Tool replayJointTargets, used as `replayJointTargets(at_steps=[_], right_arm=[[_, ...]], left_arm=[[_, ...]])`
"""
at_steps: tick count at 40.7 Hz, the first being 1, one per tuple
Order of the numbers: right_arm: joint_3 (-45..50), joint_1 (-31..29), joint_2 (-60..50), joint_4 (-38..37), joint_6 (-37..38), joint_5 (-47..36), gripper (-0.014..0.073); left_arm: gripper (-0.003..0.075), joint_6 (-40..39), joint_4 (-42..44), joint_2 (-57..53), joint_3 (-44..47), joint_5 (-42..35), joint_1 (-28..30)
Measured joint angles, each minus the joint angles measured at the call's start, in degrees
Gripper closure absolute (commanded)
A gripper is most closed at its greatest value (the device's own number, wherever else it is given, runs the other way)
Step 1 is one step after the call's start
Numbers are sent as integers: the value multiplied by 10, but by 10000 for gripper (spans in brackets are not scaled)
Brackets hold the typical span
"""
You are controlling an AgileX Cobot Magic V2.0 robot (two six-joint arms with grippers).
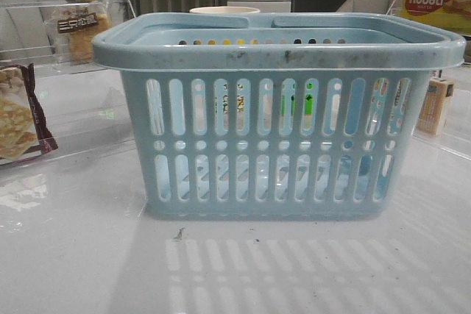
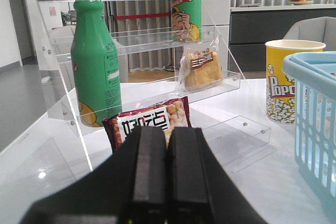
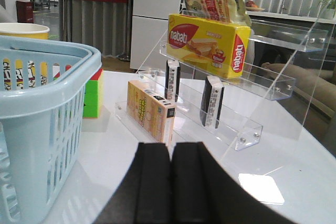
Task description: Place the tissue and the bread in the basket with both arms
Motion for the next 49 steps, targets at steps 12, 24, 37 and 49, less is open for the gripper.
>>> replayJointTargets(at_steps=[12, 24, 37, 49], right_arm=[[0, 0, 0, 0, 0, 0, 538], [0, 0, -1, 0, 0, -2, 538], [0, 0, -1, 0, 0, -40, 538], [-130, 0, -1, 0, 0, 62, 538]], left_arm=[[630, 0, 0, 0, 0, 0, 0], [630, 5, 13, 0, 0, 0, 0], [630, 7, 17, 0, 0, -19, 0], [630, 7, 19, 0, -83, -31, 0]])
